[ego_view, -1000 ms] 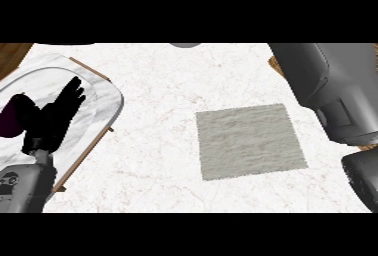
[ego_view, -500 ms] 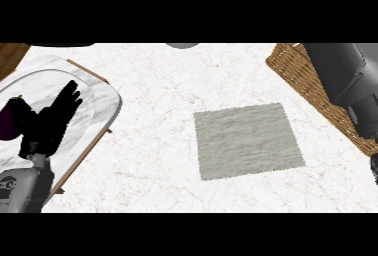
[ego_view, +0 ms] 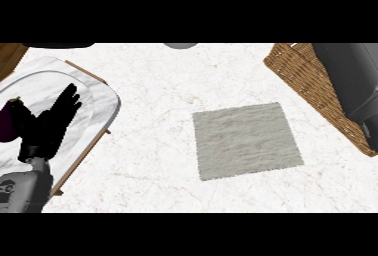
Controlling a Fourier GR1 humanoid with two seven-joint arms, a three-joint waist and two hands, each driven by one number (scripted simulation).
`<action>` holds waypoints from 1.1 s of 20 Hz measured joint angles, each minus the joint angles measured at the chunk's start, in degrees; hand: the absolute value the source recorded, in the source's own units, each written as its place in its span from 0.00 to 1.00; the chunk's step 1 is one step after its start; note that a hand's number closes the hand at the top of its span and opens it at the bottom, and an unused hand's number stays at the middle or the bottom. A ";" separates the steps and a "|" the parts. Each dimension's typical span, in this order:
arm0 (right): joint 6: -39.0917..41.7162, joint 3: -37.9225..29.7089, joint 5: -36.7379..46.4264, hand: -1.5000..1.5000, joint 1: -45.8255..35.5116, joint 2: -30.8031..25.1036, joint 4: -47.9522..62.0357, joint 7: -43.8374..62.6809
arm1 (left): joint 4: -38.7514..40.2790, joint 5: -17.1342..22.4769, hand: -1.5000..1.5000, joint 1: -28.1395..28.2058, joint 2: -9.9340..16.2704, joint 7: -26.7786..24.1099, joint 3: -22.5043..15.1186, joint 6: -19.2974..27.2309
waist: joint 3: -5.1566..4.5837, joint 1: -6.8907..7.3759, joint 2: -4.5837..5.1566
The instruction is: Pick the lemon from the placemat and place it in the basket
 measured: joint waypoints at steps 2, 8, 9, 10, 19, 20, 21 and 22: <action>-1.41 -1.00 -1.20 1.00 2.13 -0.91 -0.31 -2.40 | -1.28 0.04 0.50 -0.03 0.12 1.03 0.06 0.07 | 0.01 0.08 0.03; -7.12 -3.67 -1.05 0.00 5.97 -3.39 0.18 -1.33 | -1.59 0.19 0.50 -0.73 0.05 1.78 0.26 -0.22 | 0.03 0.20 0.20; -7.69 -4.07 -1.14 0.00 6.44 -3.62 0.76 -1.62 | -1.45 0.14 0.50 -0.78 -0.03 1.71 0.29 -0.25 | 0.02 0.30 0.23; -8.50 -4.60 -1.67 0.00 7.14 -3.76 1.15 -2.71 | -1.60 -0.10 0.50 -0.54 -0.49 1.42 -0.05 -0.14 | 0.03 0.43 0.28; -12.44 -8.36 -7.43 0.00 8.50 -5.20 -0.45 -11.97 | -0.65 -1.11 0.50 -0.90 -0.97 0.96 0.26 0.17 | 0.06 0.38 0.21; -13.08 -9.16 -8.17 0.00 8.46 -5.58 -1.21 -12.27 | -0.32 -1.39 0.50 -1.01 -1.34 0.77 0.17 0.57 | 0.05 0.22 0.19; -13.78 -9.77 -8.78 0.00 8.82 -5.80 -2.34 -12.48 | -0.79 -1.11 0.50 -0.84 -1.04 1.18 0.45 0.39 | 0.04 0.00 0.02; -15.14 -10.58 -9.48 0.00 9.48 -5.85 -3.49 -12.73 | -1.50 -0.94 0.50 -0.43 -0.83 1.78 0.60 0.34 | 0.05 -0.07 -0.11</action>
